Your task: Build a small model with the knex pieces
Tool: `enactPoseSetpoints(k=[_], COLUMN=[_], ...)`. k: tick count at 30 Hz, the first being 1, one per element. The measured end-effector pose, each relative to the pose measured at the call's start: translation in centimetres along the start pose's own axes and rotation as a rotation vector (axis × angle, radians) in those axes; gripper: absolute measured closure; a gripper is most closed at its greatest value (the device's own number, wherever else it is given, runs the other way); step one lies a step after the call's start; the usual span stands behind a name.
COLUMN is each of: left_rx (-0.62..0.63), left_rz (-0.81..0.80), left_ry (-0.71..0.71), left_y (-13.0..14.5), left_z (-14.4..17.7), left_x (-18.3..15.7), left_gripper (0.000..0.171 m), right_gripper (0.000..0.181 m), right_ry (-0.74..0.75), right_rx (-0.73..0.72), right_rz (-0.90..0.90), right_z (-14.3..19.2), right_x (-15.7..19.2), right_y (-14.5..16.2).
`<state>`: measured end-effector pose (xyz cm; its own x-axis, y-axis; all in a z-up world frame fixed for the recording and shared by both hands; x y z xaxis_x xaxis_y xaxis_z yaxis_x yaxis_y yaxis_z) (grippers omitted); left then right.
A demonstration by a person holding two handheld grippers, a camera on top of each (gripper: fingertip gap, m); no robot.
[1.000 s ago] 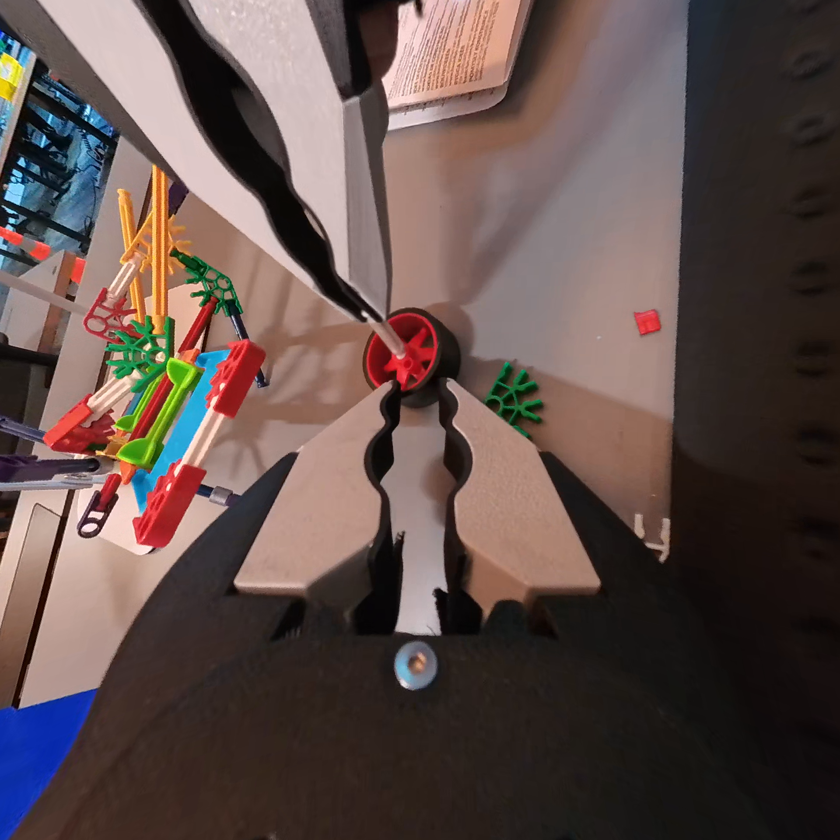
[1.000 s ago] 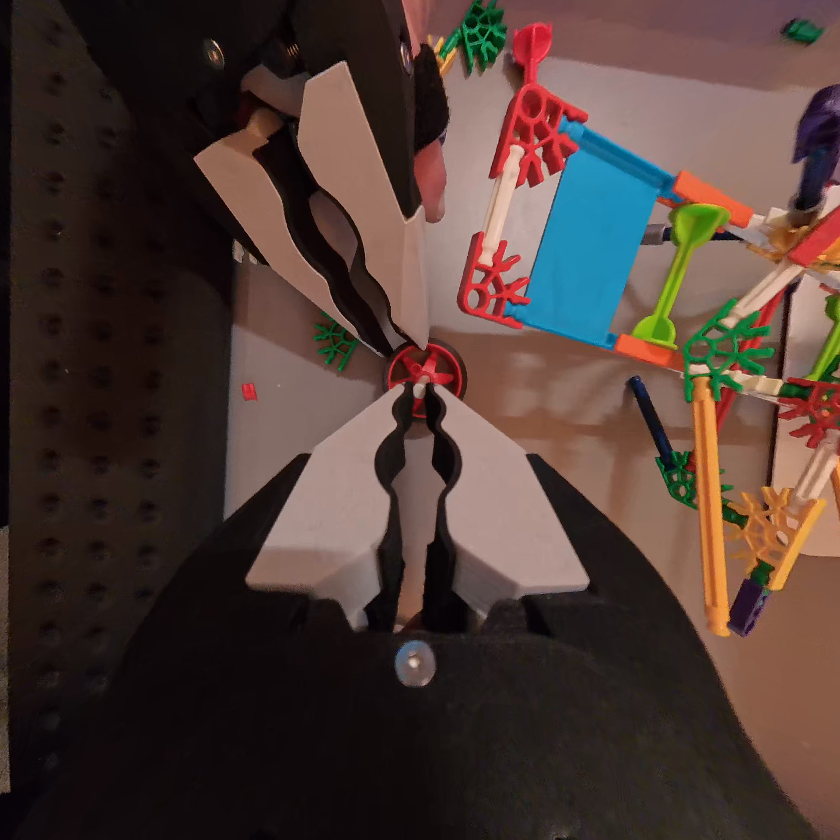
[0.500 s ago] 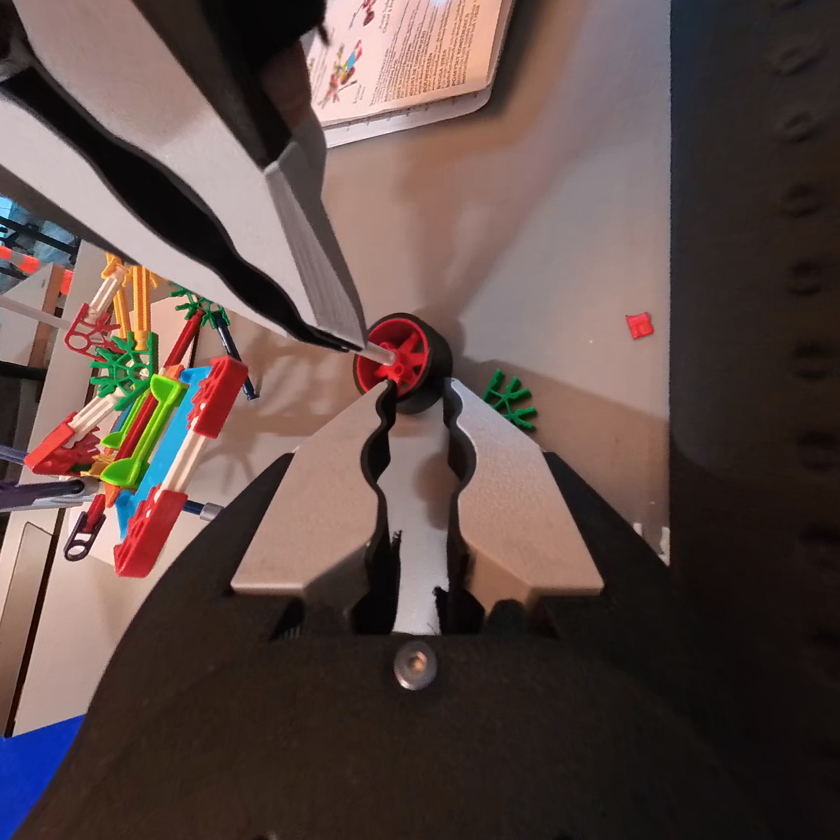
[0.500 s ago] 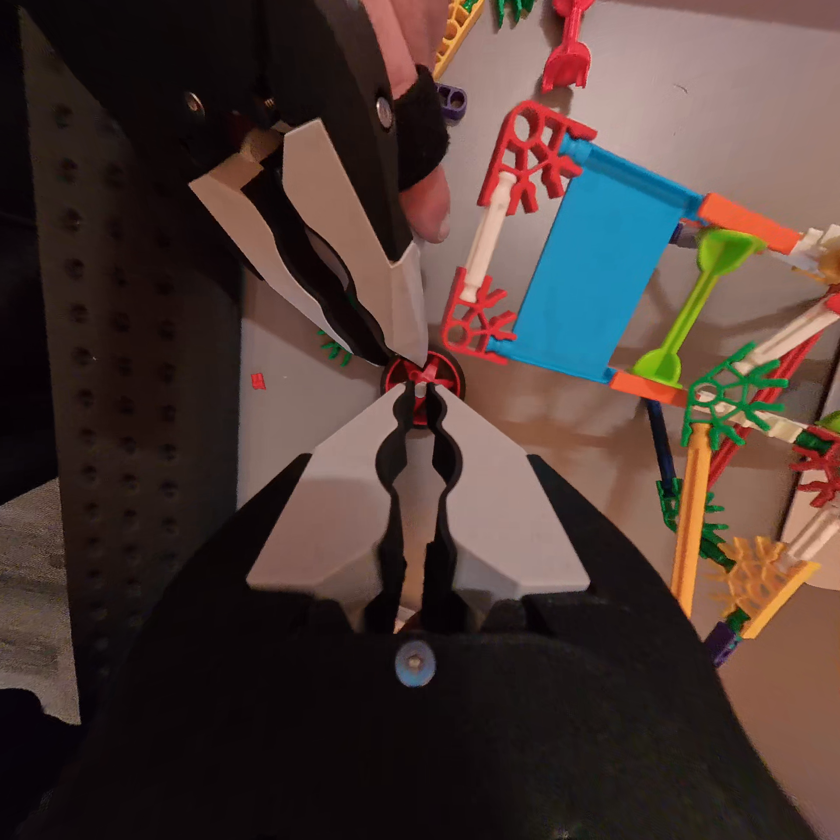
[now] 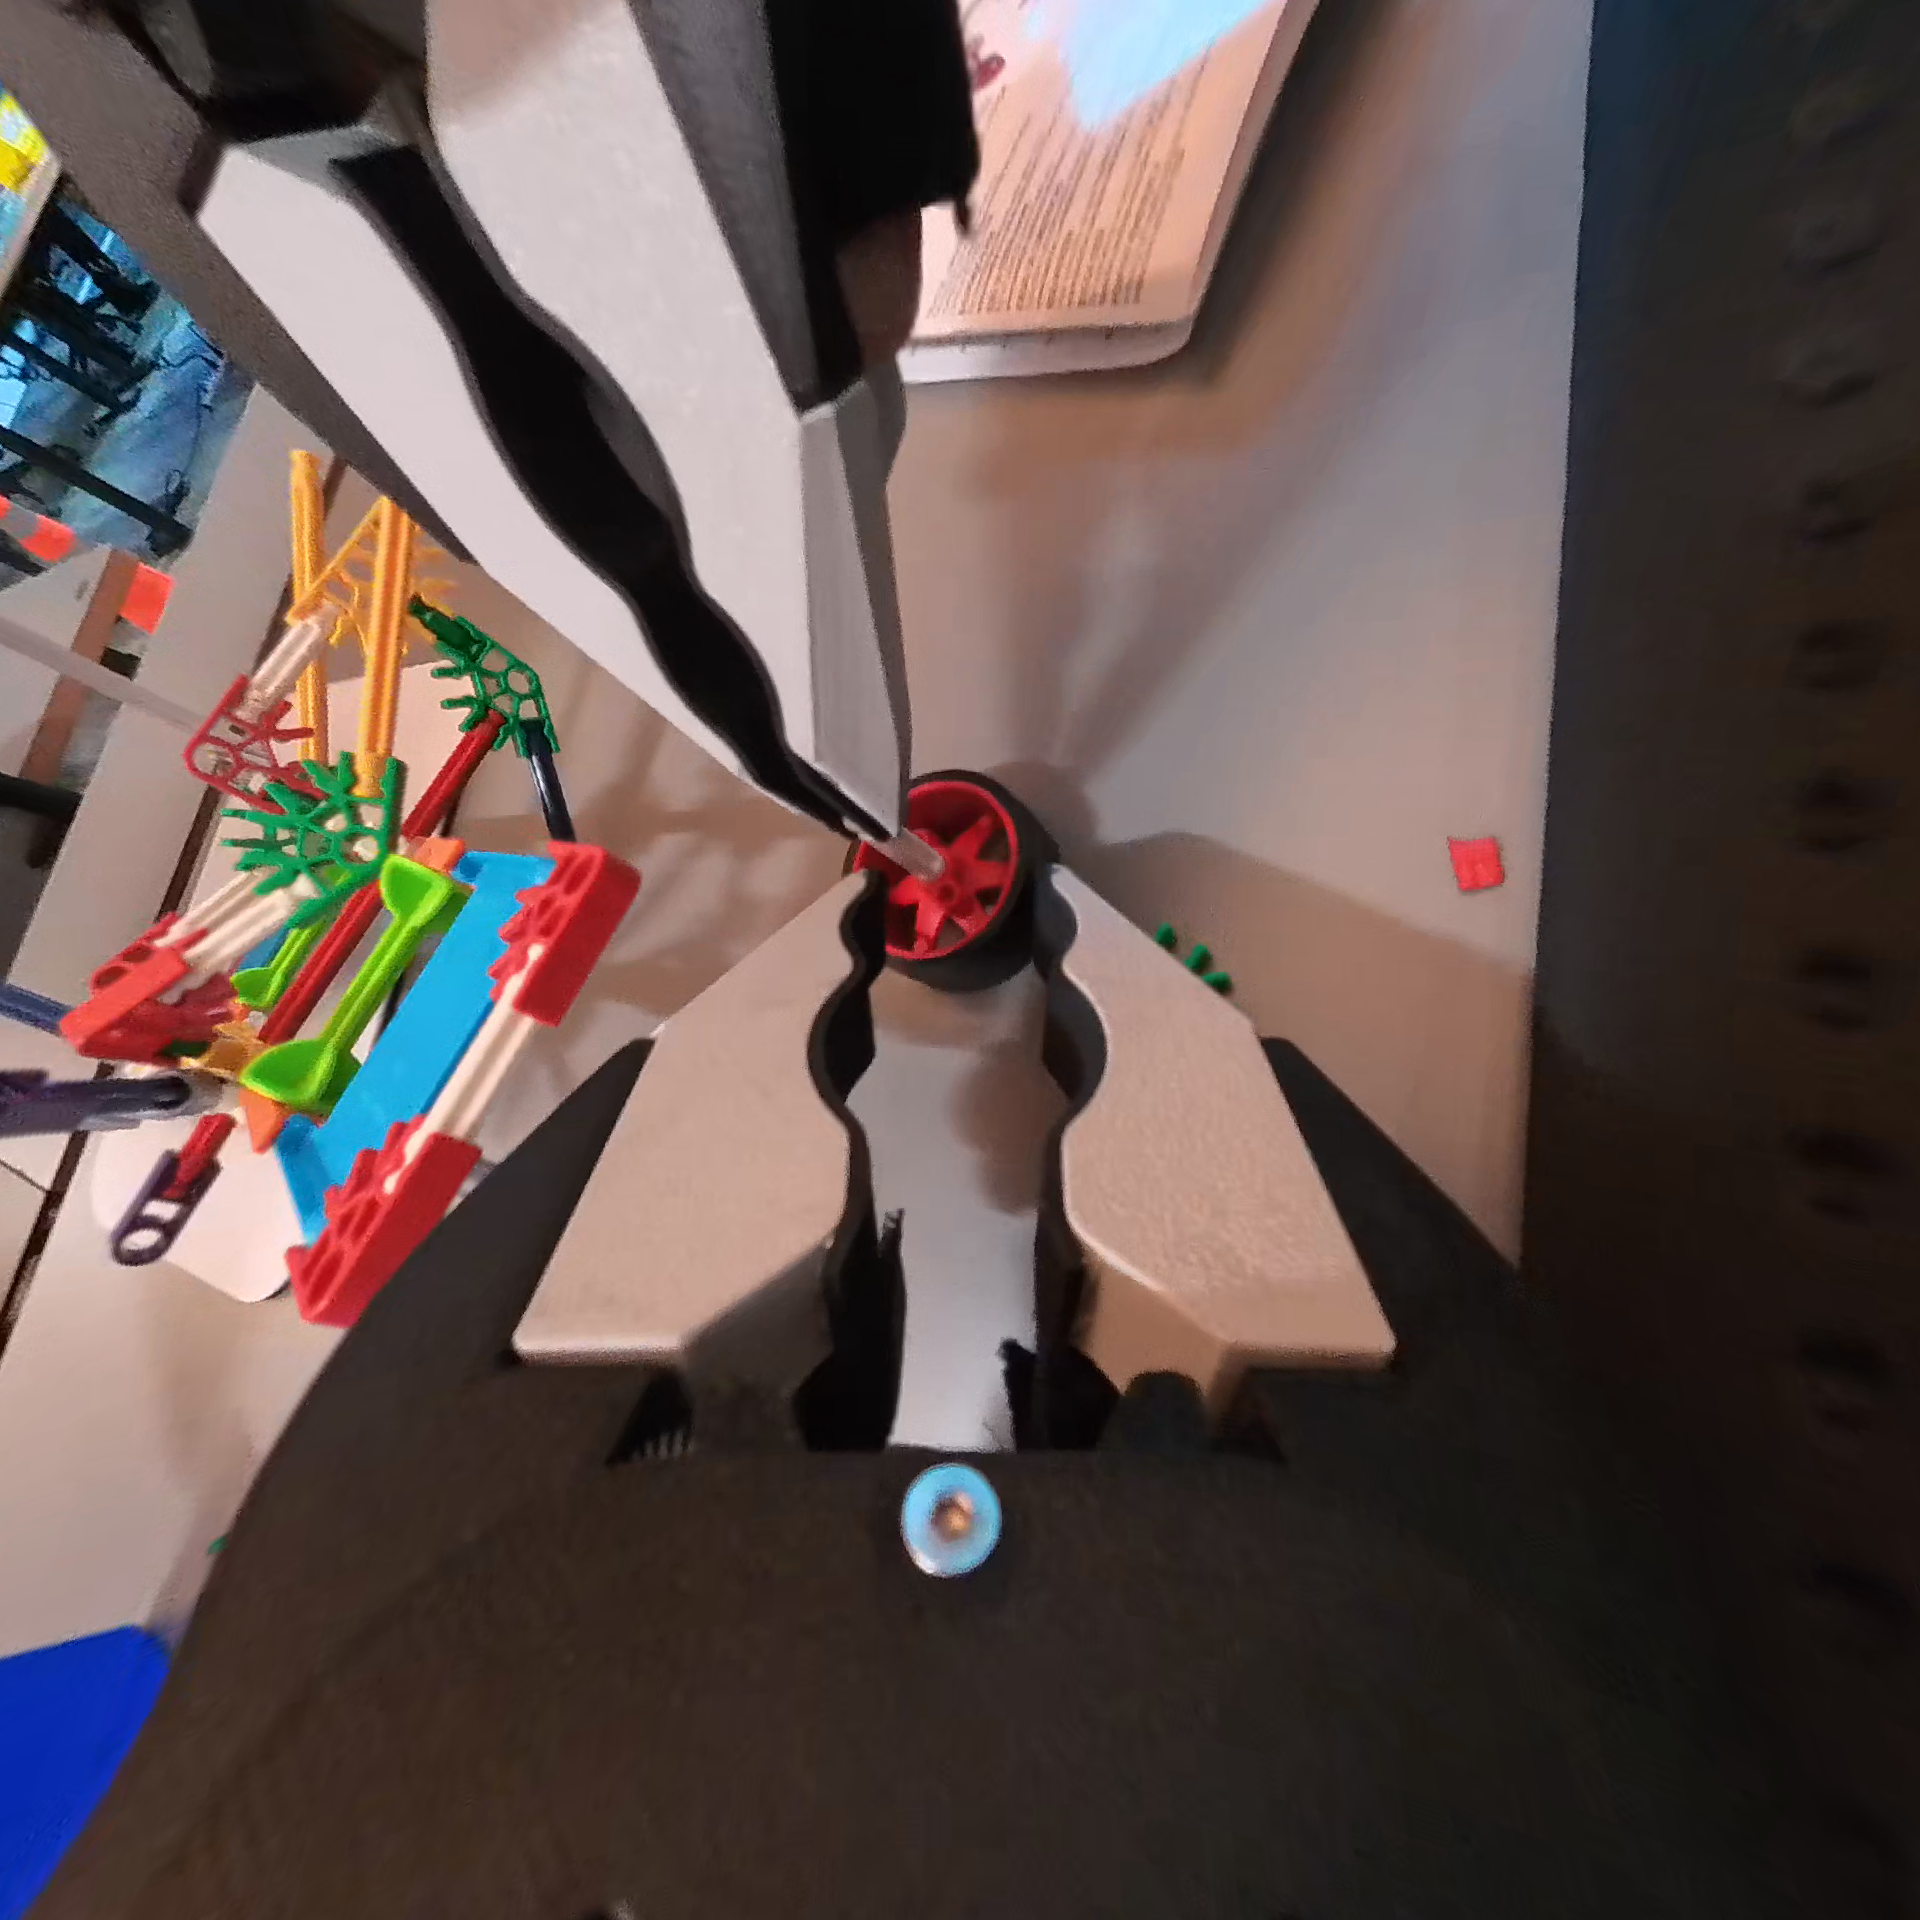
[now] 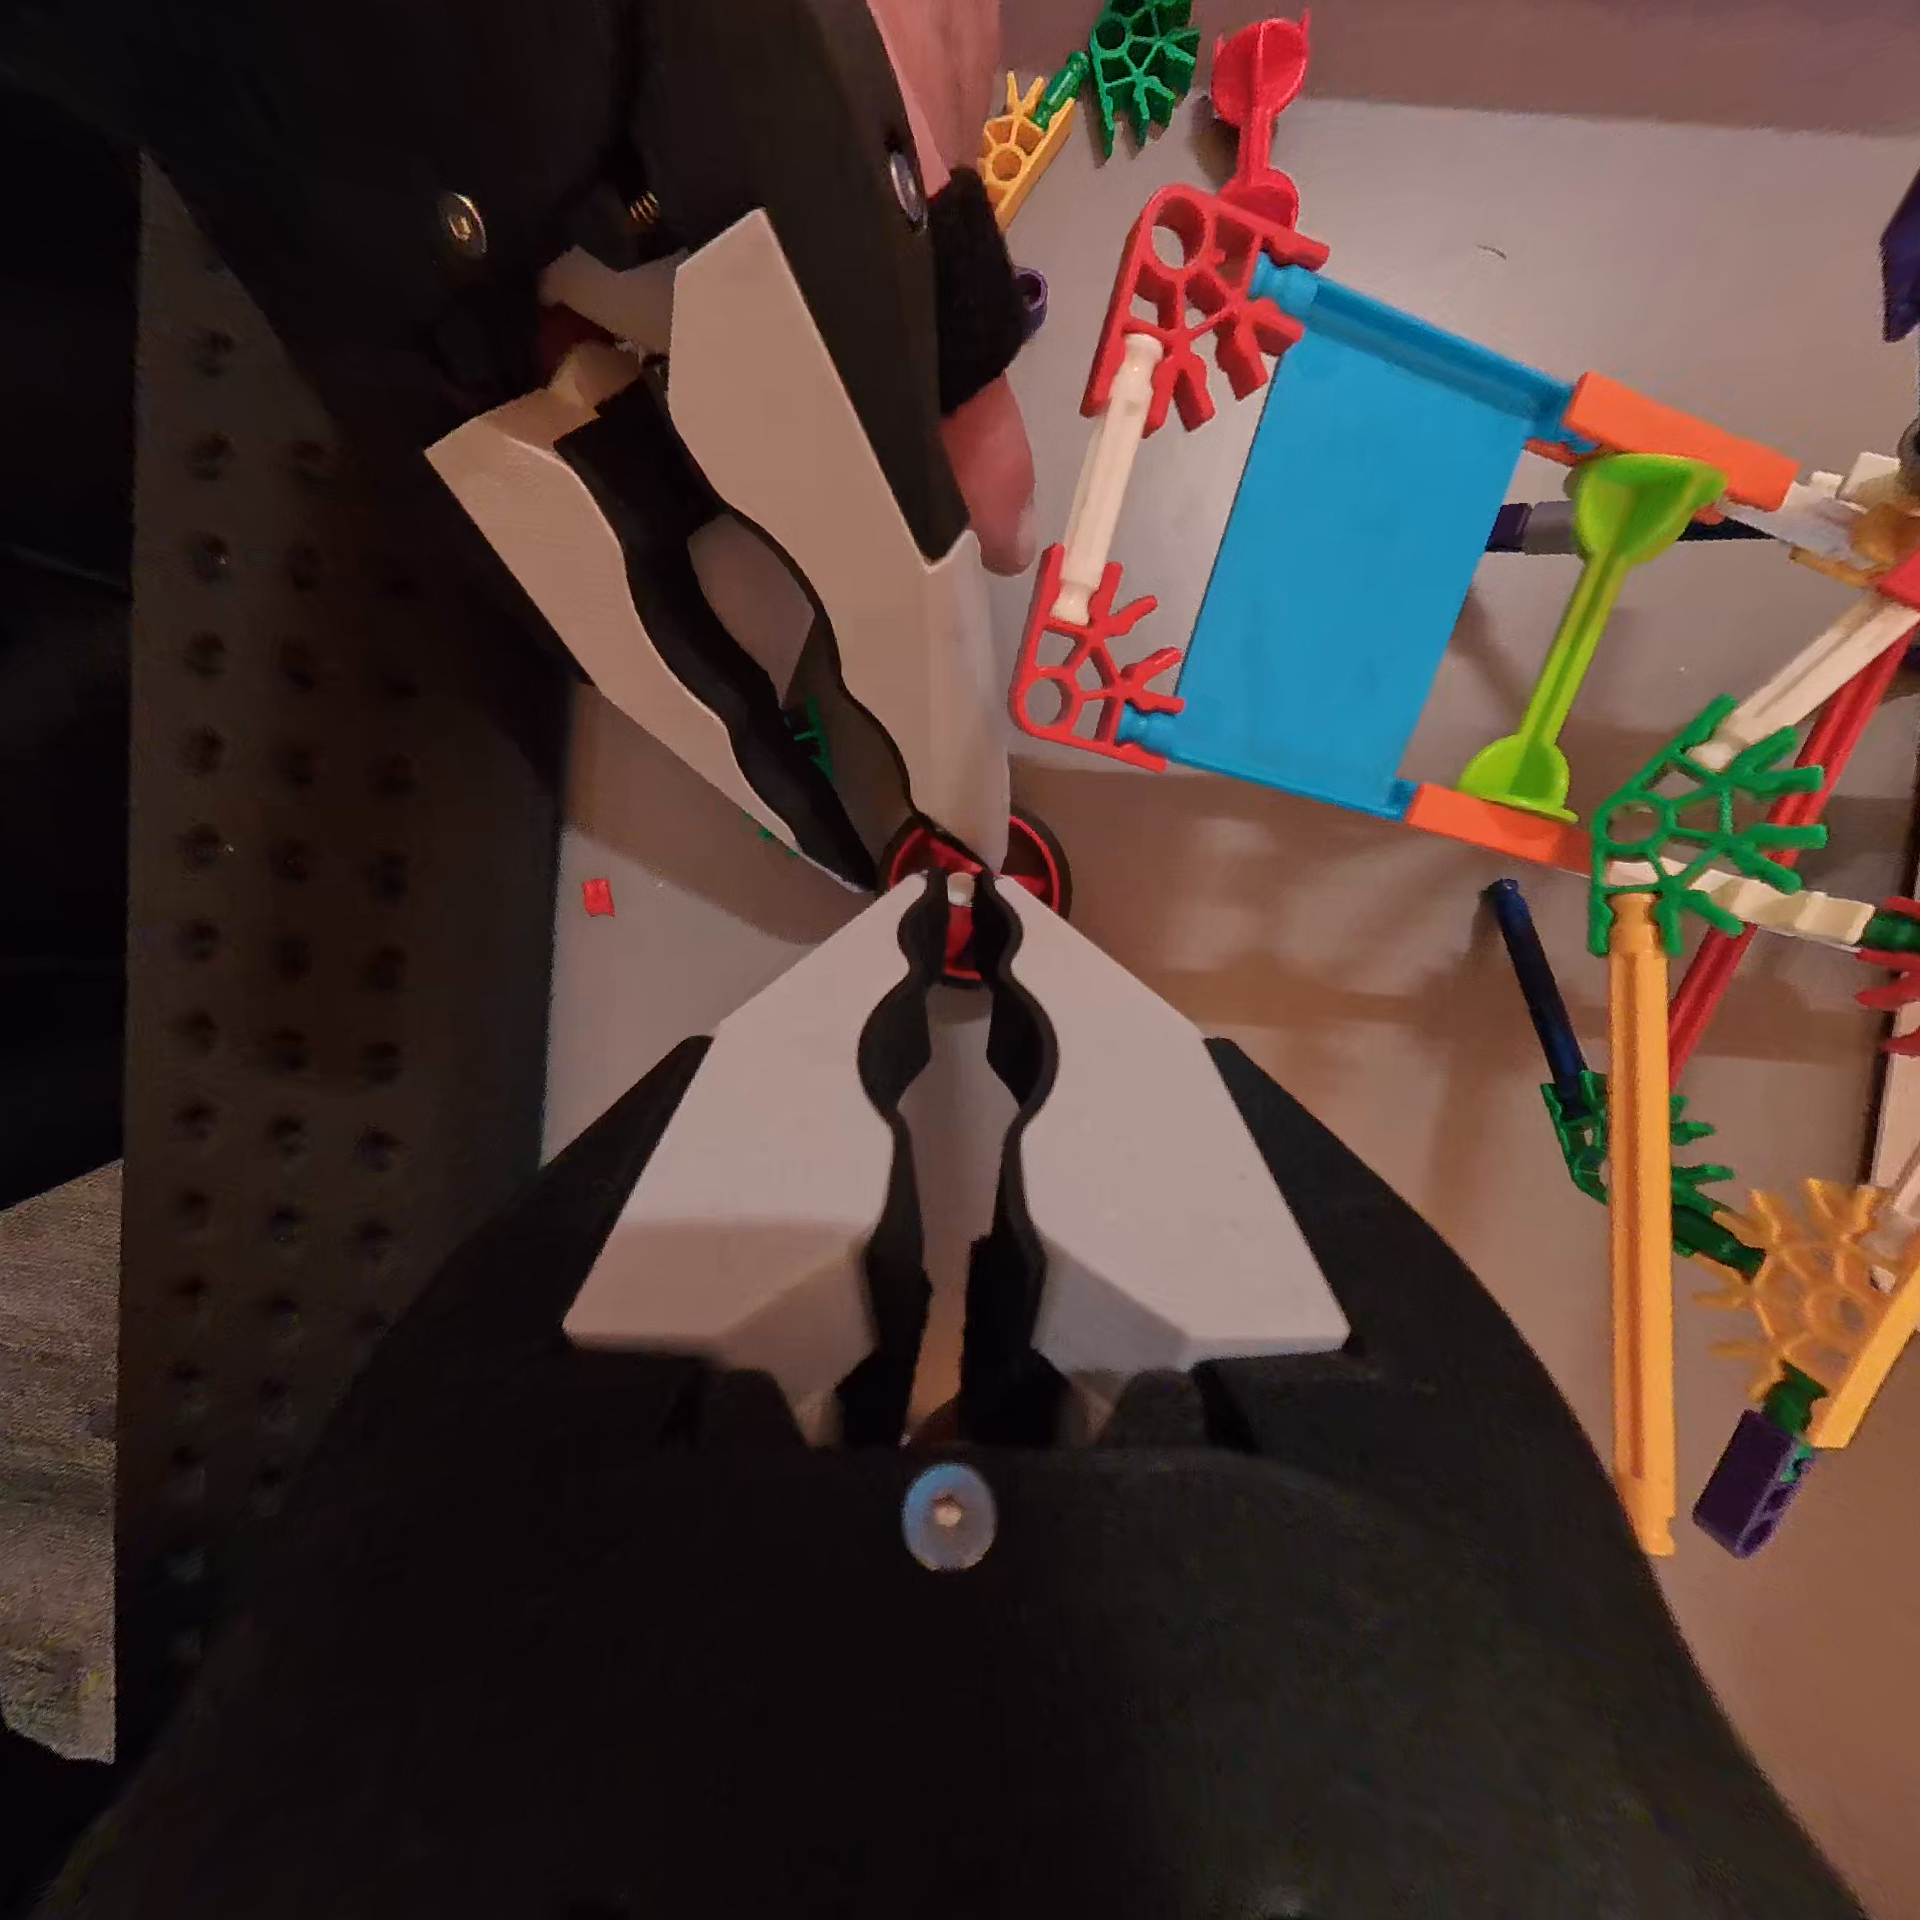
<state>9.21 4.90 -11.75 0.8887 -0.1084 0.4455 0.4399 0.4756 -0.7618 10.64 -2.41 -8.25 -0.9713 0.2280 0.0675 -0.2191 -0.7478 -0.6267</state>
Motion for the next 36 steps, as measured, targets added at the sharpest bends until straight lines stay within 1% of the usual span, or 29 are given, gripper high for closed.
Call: enactPoseSetpoints(k=[2, 4, 5, 7, 10, 18, 20, 22, 24, 25, 26, 27, 29, 30, 32, 34, 36], left_rx=[-0.018, -0.023, -0.027, -0.03, -0.031, -0.023, -0.024, -0.018, -0.008, -0.015, -0.024, -0.022, -0.016, -0.024, -0.002, 0.035, 0.06], left_rz=[0.051, 0.076, 0.088, 0.135, 0.162, 0.195, 0.237, 0.24, 0.209, 0.202, 0.217, 0.227, 0.209, 0.218, 0.221, 0.22, 0.214], left_ry=[0.0, -0.041, -0.052, -0.048, -0.052, -0.011, 0.009, 0.015, 0.016, 0.029, 0.05, 0.061, 0.052, 0.065, 0.09, 0.132, 0.173], left_y=[-0.3, -0.4, -0.5, -0.5, -0.6, -0.3, -0.2, -0.3, -0.5, -0.6, -0.7, -0.8, -0.9, -1.1, -0.9, -0.3, 0.3], left_z=[-0.1, -0.3, -0.4, -0.6, -0.8, -1.1, -1.1, -1.2, -1.1, -0.9, -0.8, -0.5, 0.4, 1.0, 2.2, 2.9, 2.9], left_x=[0.1, 0.7, 0.9, 1.0, 1.0, 1.0, 1.1, 1.2, 1.1, 1.0, 0.8, 0.7, 1.2, 1.3, 1.2, 0.6, -0.4], left_gripper=[0.148, 0.162, 0.163, 0.164, 0.166, 0.168, 0.168, 0.167, 0.166, 0.166, 0.163, 0.164, 0.16, 0.16, 0.158, 0.156, 0.155], right_gripper=[0.179, 0.179, 0.179, 0.179, 0.179, 0.179, 0.179, 0.179, 0.178, 0.172, 0.158, 0.153, 0.154, 0.153, 0.151, 0.152, 0.154], right_ry=[-0.004, -0.006, -0.008, -0.012, -0.018, -0.022, -0.019, -0.012, -0.005, 0.001, 0.013, 0.016, 0.042, 0.061, 0.11, 0.157, 0.201], right_rx=[-0.007, -0.013, -0.02, -0.039, -0.066, -0.049, -0.064, -0.065, -0.081, -0.089, -0.094, -0.099, -0.119, -0.134, -0.159, -0.193, -0.237], right_rz=[-0.002, 0.001, 0.0, -0.012, -0.031, -0.039, -0.045, -0.046, -0.045, -0.047, -0.044, -0.042, -0.034, -0.033, -0.025, -0.032, -0.053], right_z=[0.0, 0.0, 0.0, 0.1, 0.2, -0.1, -0.1, 0.0, 0.1, 0.2, 0.6, 0.9, 1.7, 2.2, 3.2, 4.5, 5.8], right_x=[0.0, 0.0, 0.0, -0.1, -0.2, -0.2, -0.3, -0.3, -0.1, 0.1, 0.2, 0.5, 0.8, 0.9, 1.1, 1.1, 1.0], right_y=[0.1, 0.1, 0.1, 0.4, 0.7, 0.8, 0.9, 0.9, 1.0, 1.0, 1.1, 1.2, 1.0, 0.8, 0.6, 0.6, 0.8])
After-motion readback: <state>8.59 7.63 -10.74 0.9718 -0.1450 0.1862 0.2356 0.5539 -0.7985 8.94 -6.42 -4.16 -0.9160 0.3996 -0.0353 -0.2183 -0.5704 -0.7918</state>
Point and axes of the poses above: each gripper's, where its closed fingertips meet, z back along the fingers, y out of its underside, x = y × z across the jaws, the point moved 6 cm from there along z, back along the fingers, and after that the axes turned 9 degrees about -x, right-handed, at the moved point
